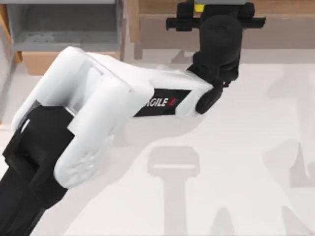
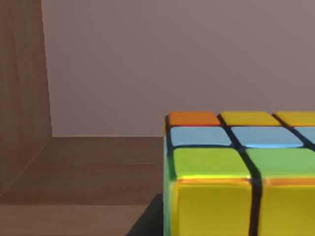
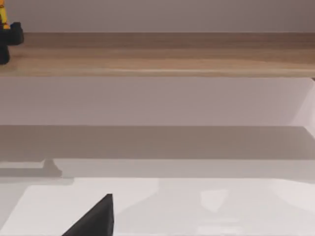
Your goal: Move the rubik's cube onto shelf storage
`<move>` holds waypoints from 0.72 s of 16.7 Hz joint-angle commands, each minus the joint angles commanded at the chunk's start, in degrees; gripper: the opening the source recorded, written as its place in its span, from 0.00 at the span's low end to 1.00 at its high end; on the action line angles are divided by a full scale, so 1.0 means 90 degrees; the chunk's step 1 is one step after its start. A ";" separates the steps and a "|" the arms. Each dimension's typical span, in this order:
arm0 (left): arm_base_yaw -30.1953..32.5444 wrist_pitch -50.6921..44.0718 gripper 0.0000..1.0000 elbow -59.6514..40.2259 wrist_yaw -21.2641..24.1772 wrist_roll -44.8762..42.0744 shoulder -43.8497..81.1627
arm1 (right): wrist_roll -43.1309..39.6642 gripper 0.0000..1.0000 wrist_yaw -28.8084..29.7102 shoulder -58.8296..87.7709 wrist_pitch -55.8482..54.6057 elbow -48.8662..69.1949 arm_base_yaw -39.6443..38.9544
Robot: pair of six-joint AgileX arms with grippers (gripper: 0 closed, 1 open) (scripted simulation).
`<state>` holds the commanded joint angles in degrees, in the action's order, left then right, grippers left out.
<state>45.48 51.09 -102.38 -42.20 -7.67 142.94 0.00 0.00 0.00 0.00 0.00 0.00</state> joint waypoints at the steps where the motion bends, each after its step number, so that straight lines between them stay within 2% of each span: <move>1: -0.0045 -0.0105 0.00 -0.0182 0.0048 0.0011 0.0084 | 0.0000 1.00 0.0000 0.0000 0.0000 0.0000 0.0000; 7: -0.0334 -0.0780 0.00 -0.1406 0.0362 0.0110 0.0607 | 0.0000 1.00 0.0000 0.0000 0.0000 0.0000 0.0000; 12: -0.0419 -0.0908 0.00 -0.1542 0.0416 0.0117 0.0712 | 0.0000 1.00 0.0000 0.0000 0.0000 0.0000 0.0000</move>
<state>41.71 42.91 -116.25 -38.45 -6.62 149.34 0.00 0.00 0.00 0.00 0.00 0.00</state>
